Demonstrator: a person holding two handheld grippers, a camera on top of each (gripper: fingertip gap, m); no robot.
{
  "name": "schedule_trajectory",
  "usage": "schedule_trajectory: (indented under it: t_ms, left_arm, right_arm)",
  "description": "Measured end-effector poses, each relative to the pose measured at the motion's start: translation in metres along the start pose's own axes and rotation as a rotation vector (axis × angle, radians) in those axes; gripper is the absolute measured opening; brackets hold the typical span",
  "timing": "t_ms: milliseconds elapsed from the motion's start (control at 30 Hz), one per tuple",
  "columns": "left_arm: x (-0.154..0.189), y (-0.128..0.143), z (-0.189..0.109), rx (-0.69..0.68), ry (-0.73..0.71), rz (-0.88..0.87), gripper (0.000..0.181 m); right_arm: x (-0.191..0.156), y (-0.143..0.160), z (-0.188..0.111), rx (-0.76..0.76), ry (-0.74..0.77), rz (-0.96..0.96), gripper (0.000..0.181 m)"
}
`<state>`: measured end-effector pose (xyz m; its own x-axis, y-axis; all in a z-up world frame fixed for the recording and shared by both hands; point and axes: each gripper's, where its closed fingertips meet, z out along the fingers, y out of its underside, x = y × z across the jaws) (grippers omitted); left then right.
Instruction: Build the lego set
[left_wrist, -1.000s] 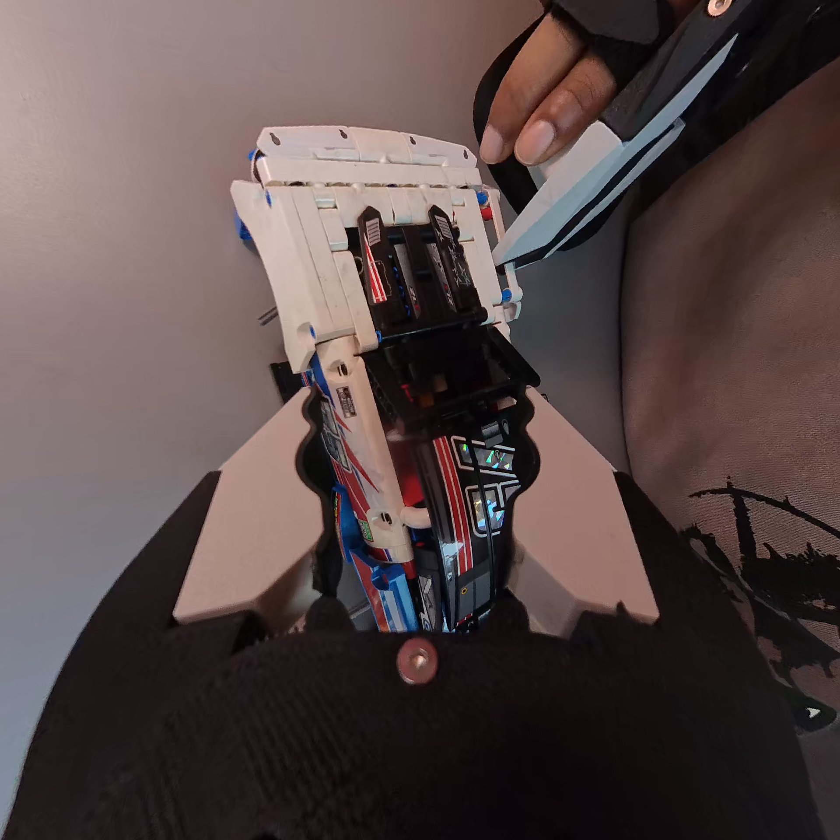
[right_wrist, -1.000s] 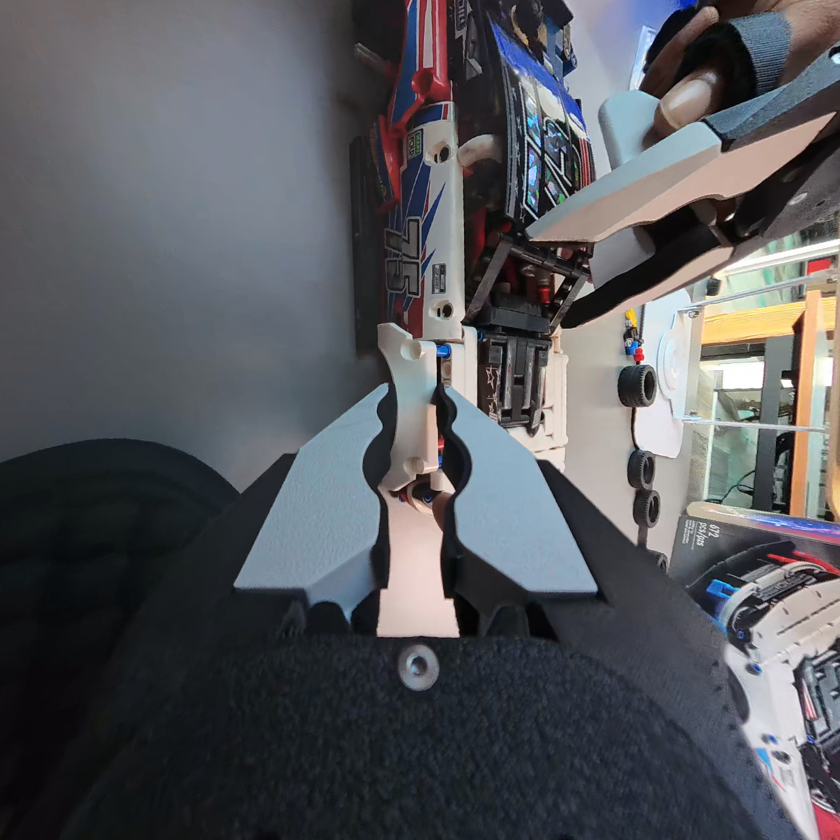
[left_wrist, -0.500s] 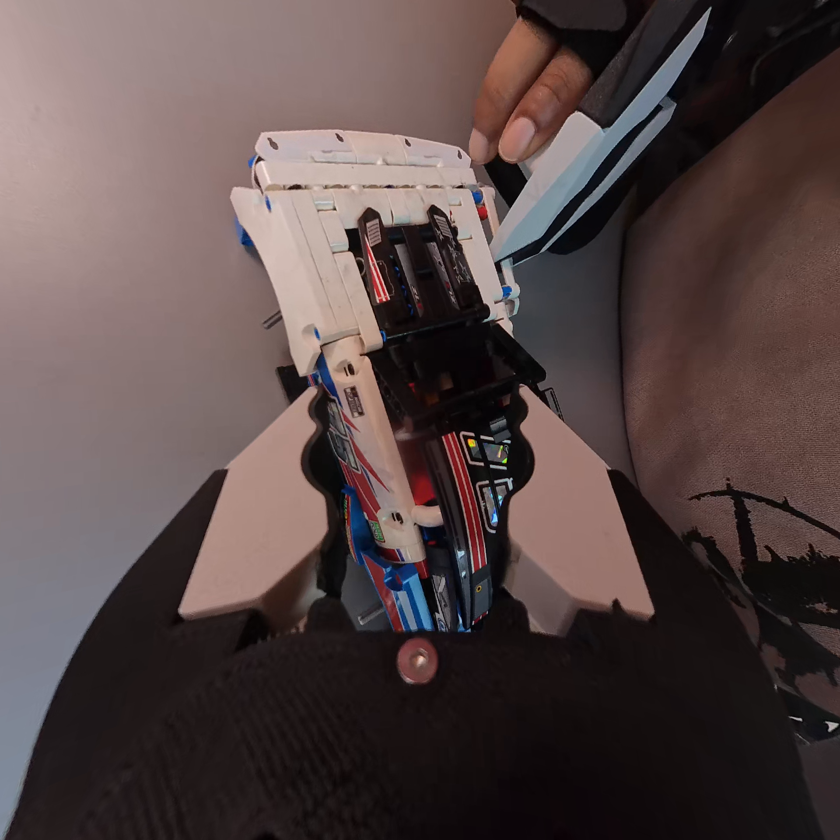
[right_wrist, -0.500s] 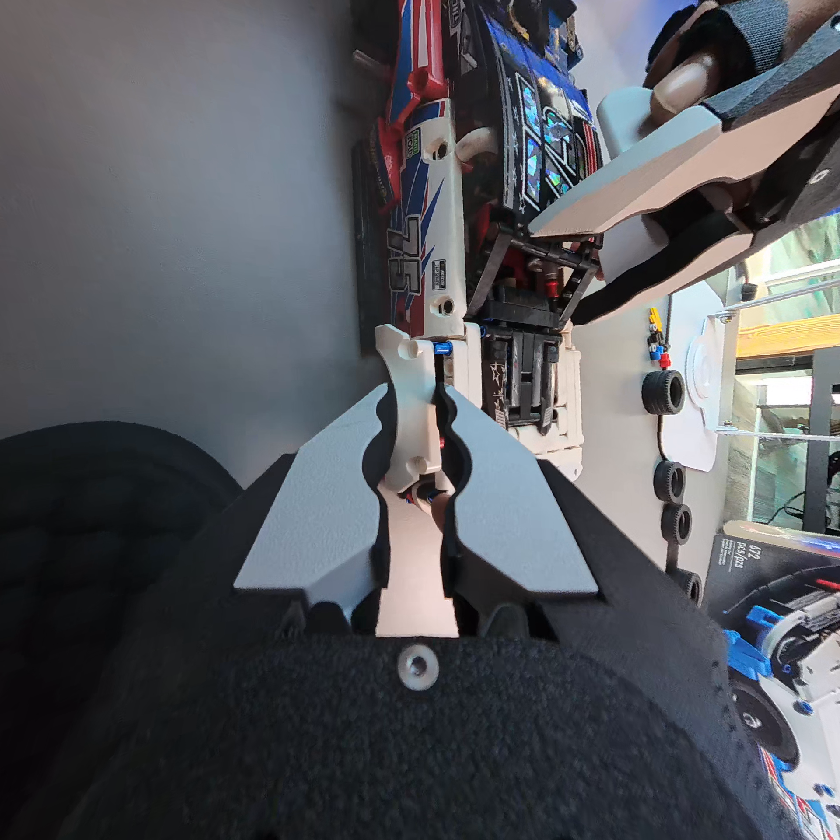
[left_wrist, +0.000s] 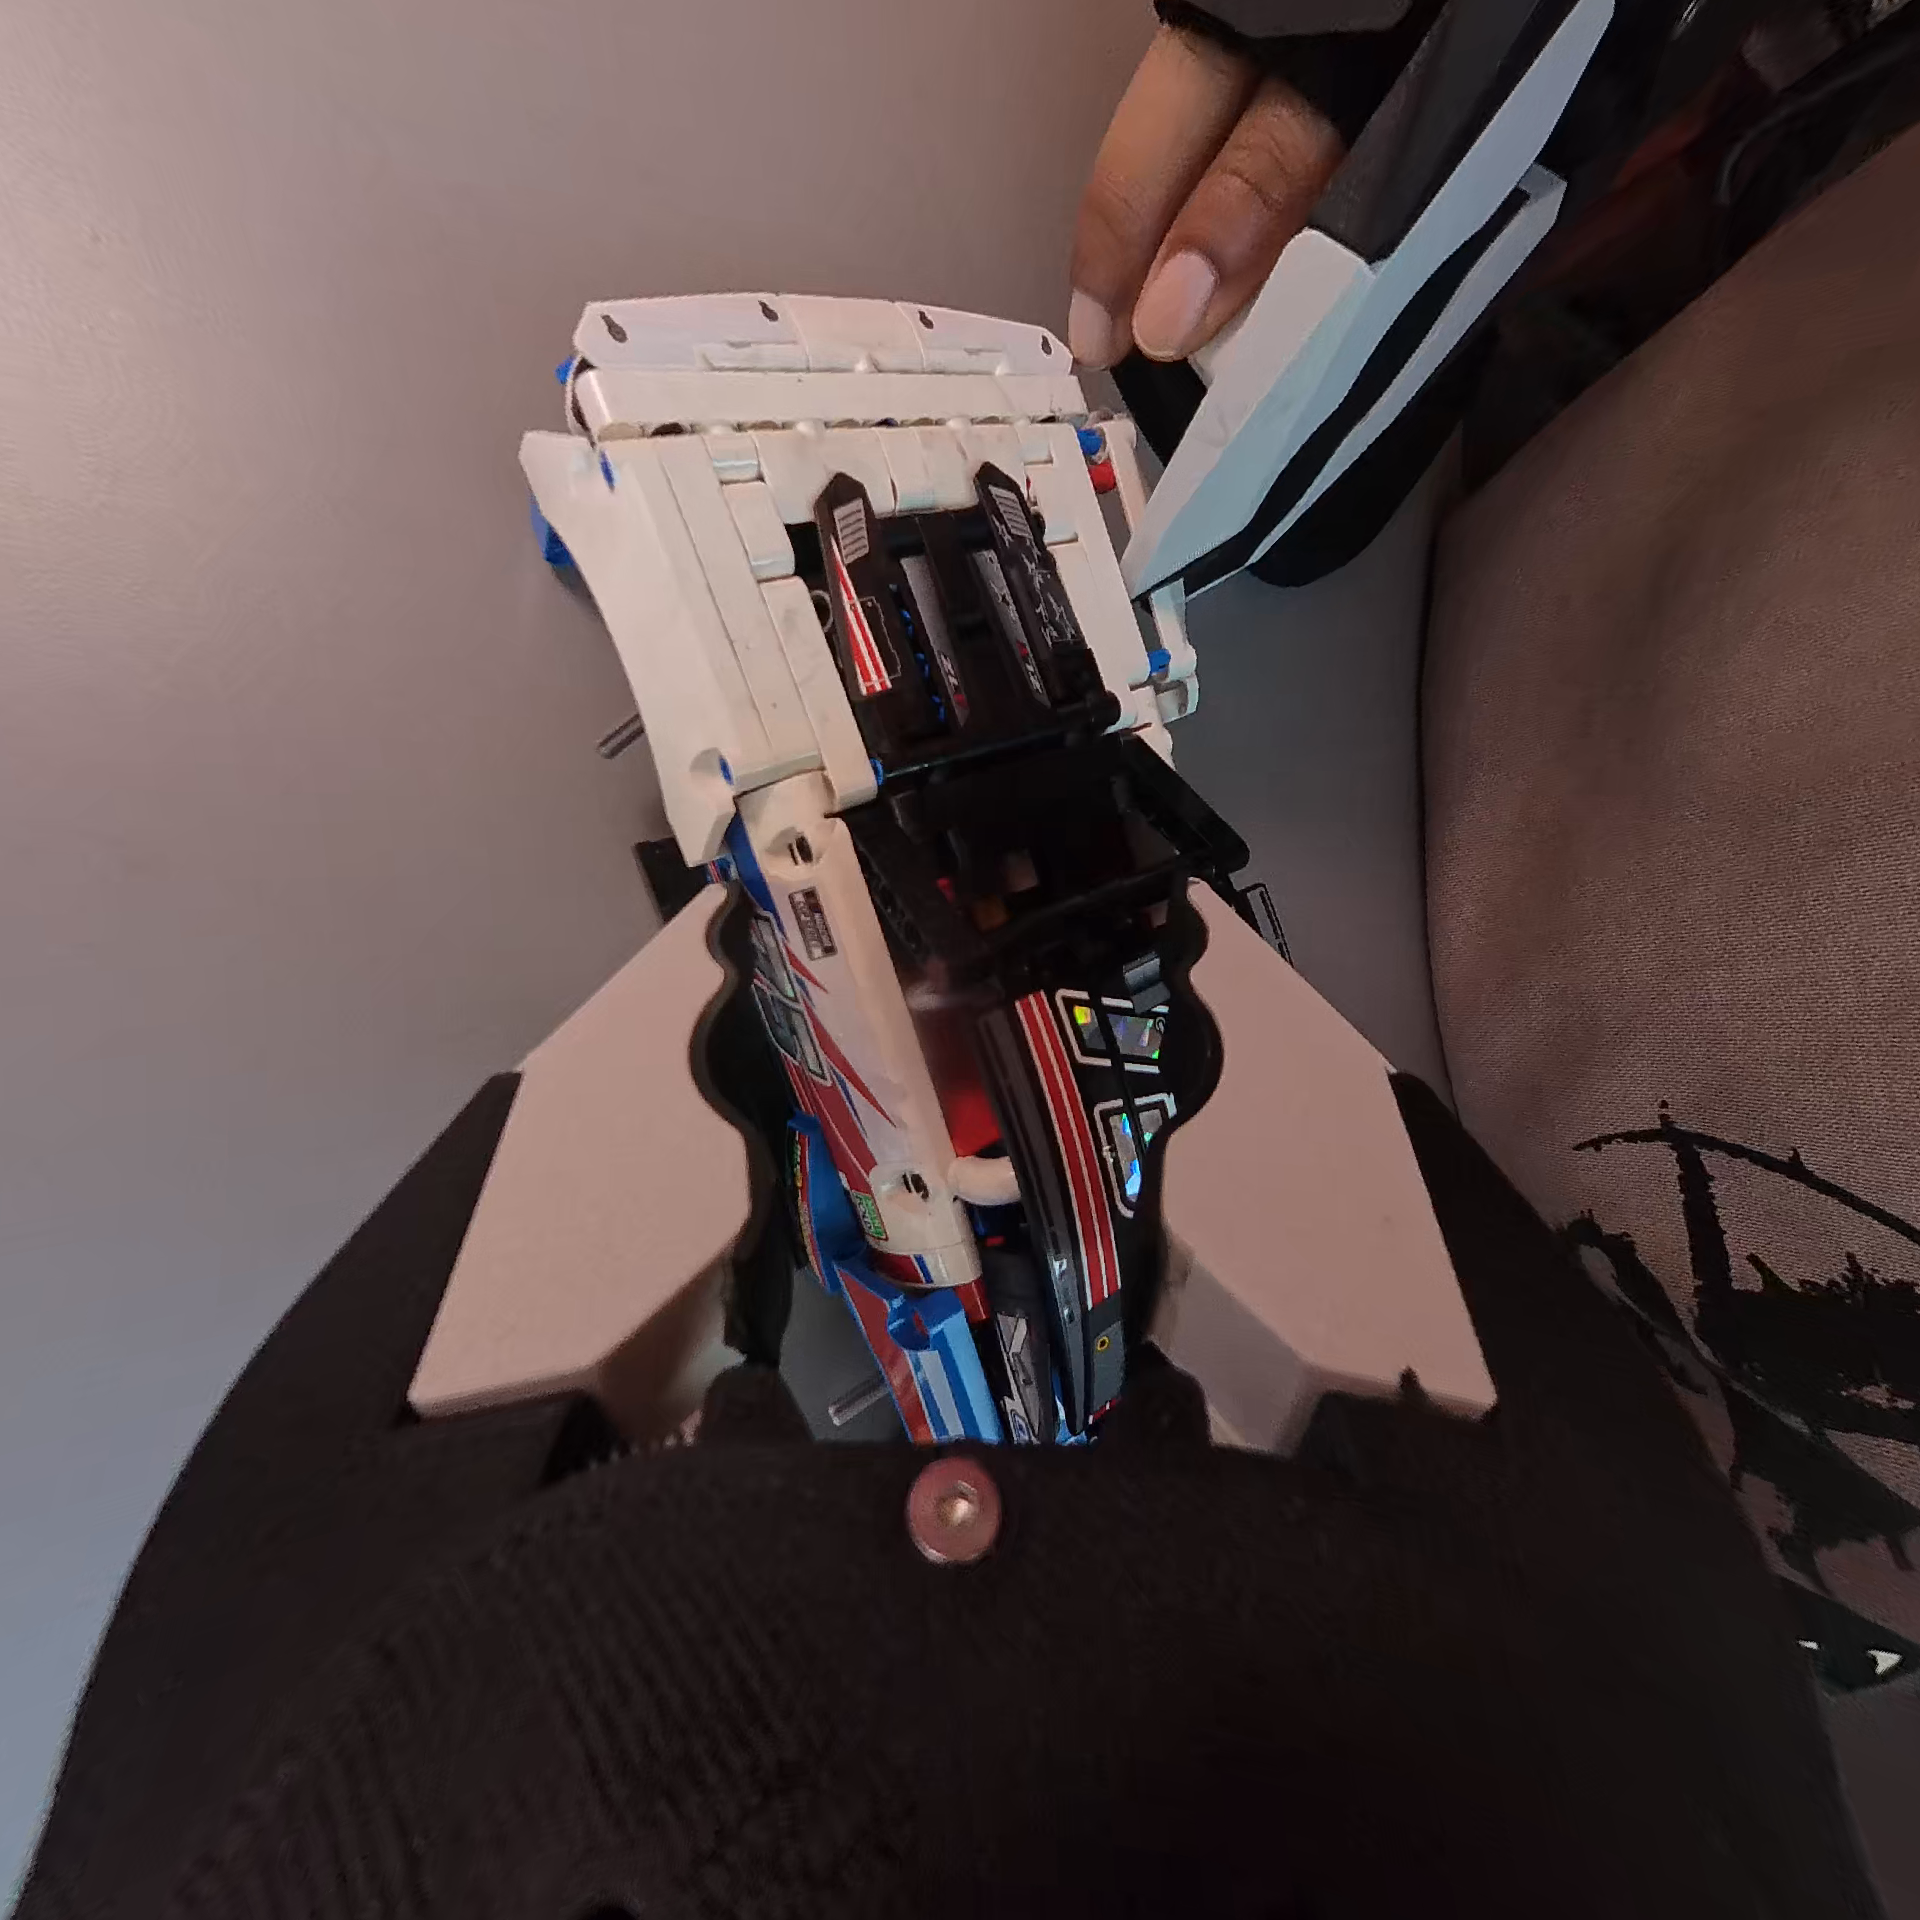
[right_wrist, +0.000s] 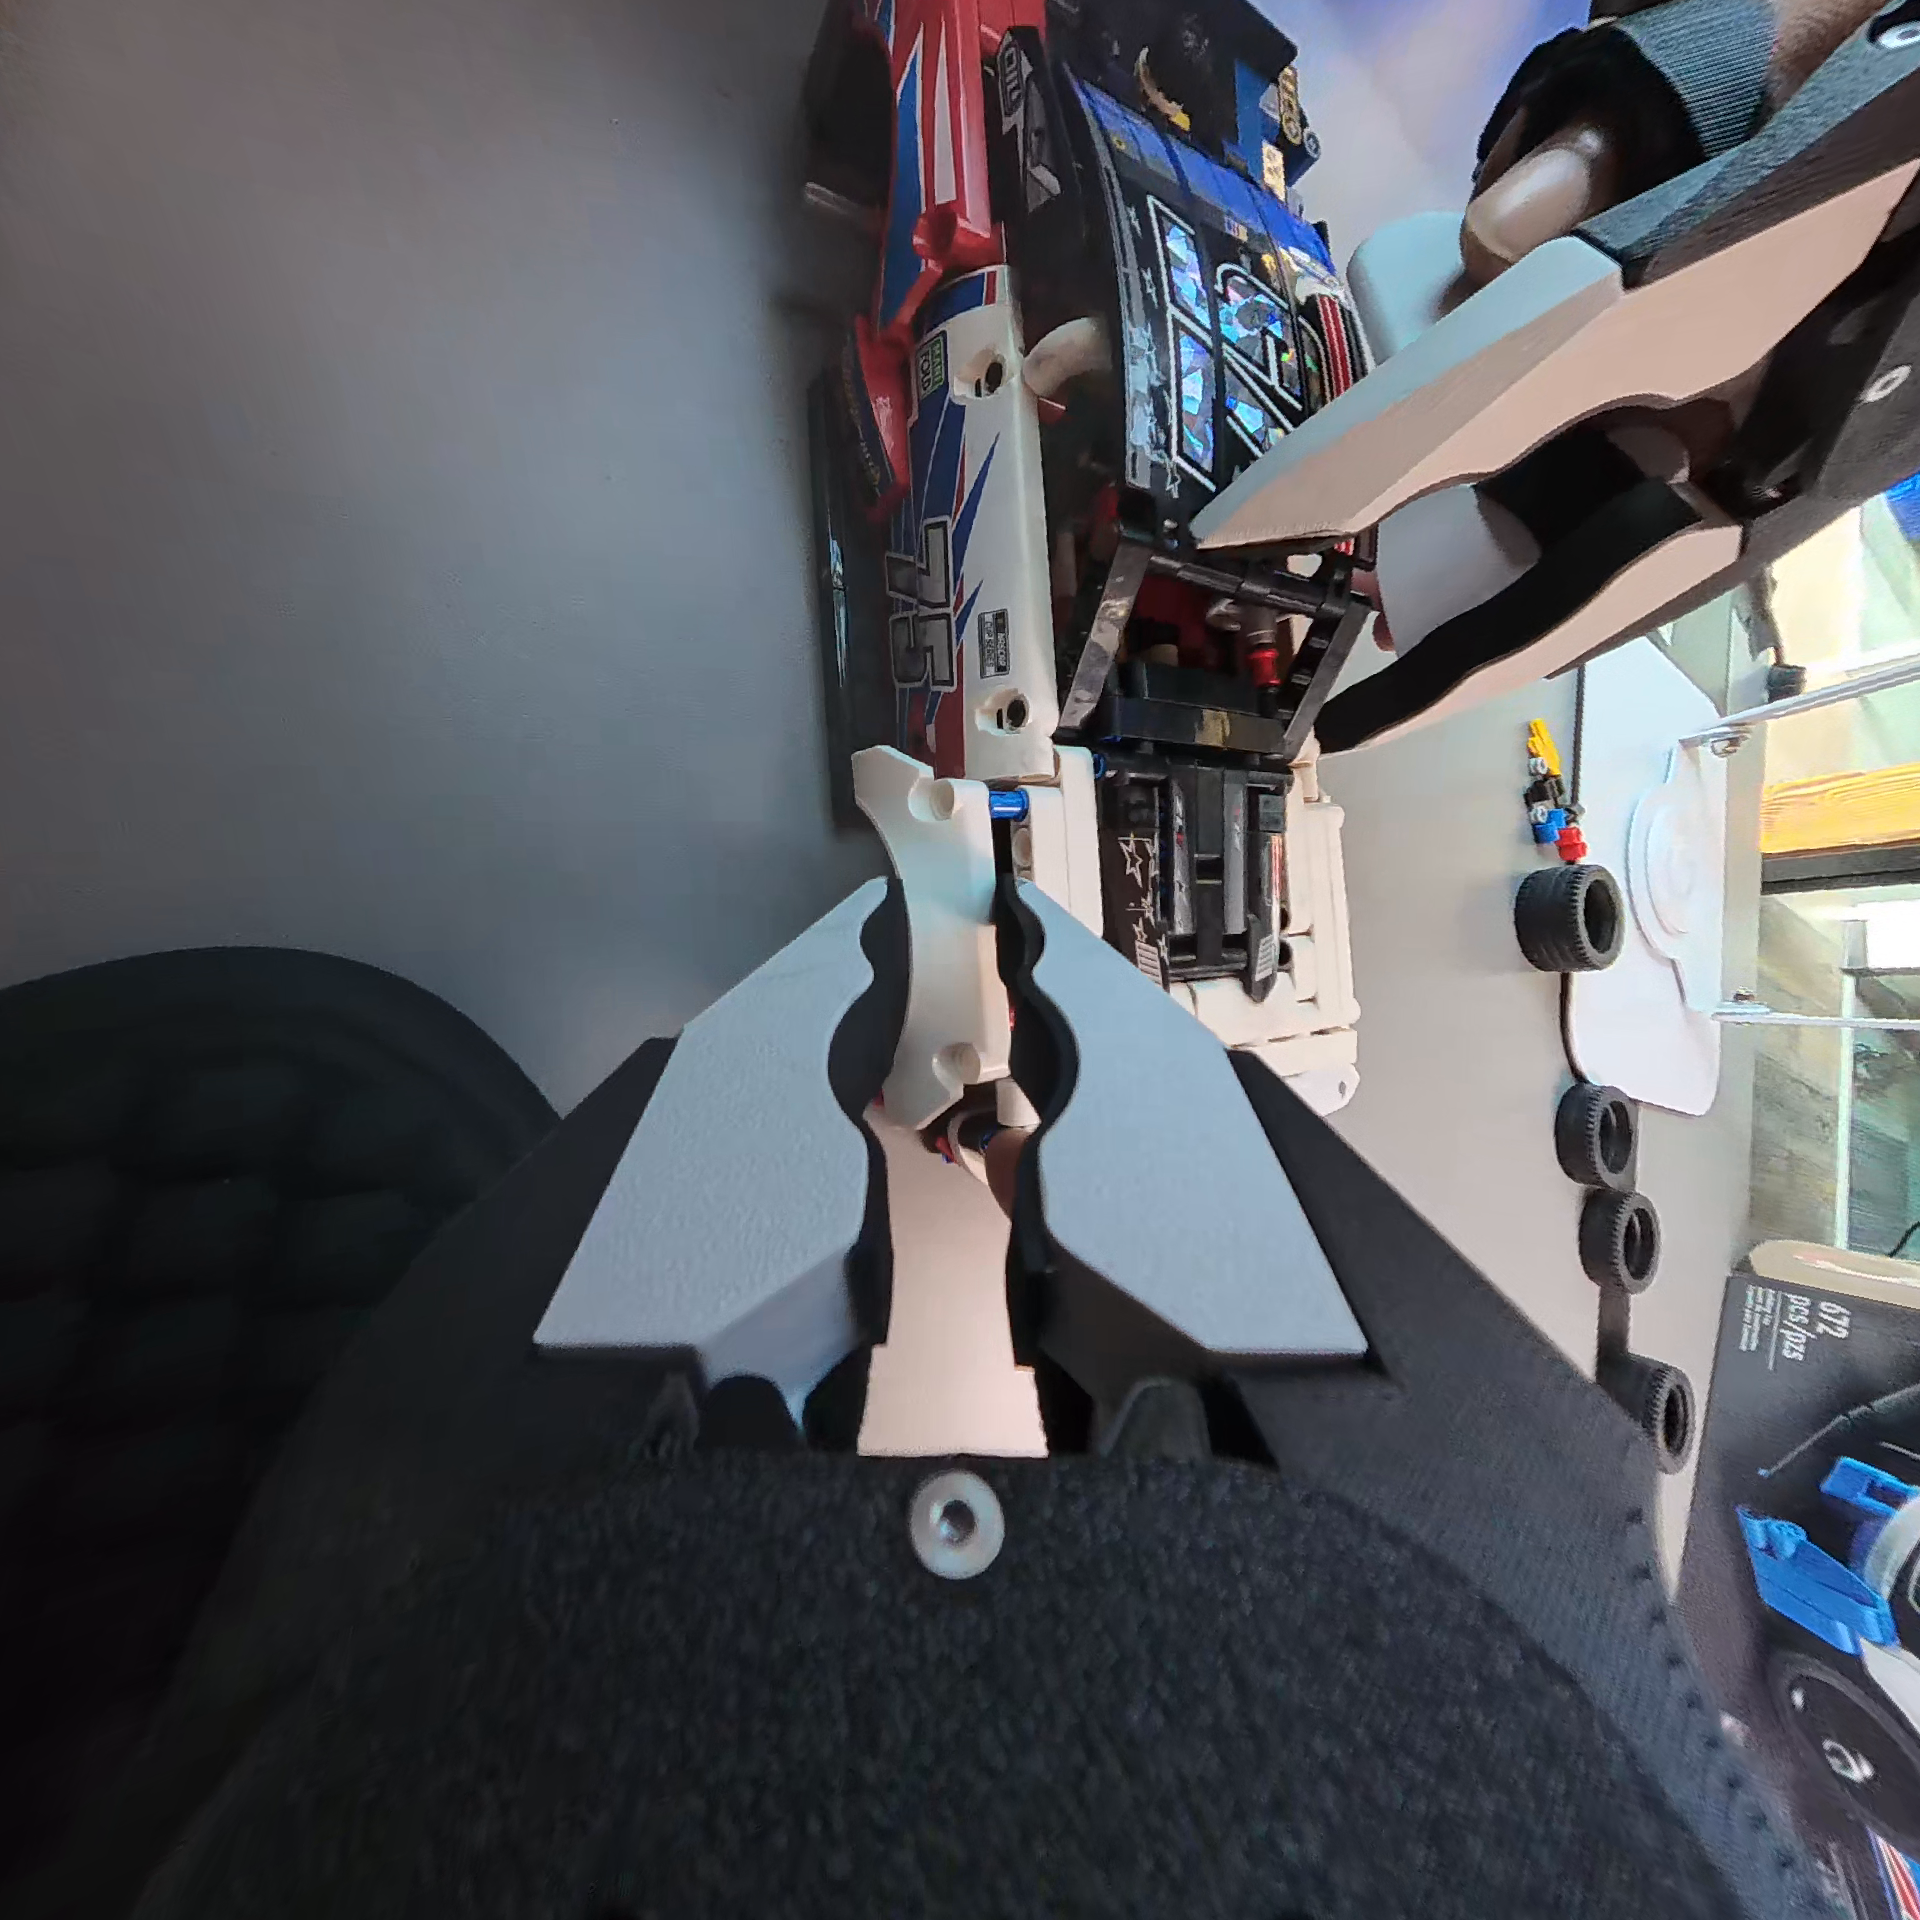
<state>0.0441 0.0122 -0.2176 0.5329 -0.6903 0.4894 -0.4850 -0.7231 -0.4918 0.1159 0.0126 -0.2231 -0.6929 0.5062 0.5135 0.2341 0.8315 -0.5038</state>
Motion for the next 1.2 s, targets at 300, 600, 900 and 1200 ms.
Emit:
schedule_trajectory:
  t_ms: [300,600,900,1200]
  left_arm:
    - [0.0,-0.0001,0.0001,0.01,0.009,-0.005,0.079]
    - [0.0003,-0.0001,0.0004,0.002,0.014,0.008,0.079]
    - [0.0001,-0.0004,0.0008,0.009,0.015,0.017,0.078]
    - [-0.0004,-0.0009,0.0009,0.023,0.021,0.022,0.078]
  right_arm:
    - [0.0018,0.0,-0.0007,0.03,0.037,-0.007,0.015]
    - [0.0025,0.0017,0.001,-0.007,0.062,-0.088,0.015]
    - [0.0032,0.0024,0.0003,0.03,0.045,-0.154,0.015]
    - [0.0034,0.0017,0.0008,0.07,0.055,-0.19,0.015]
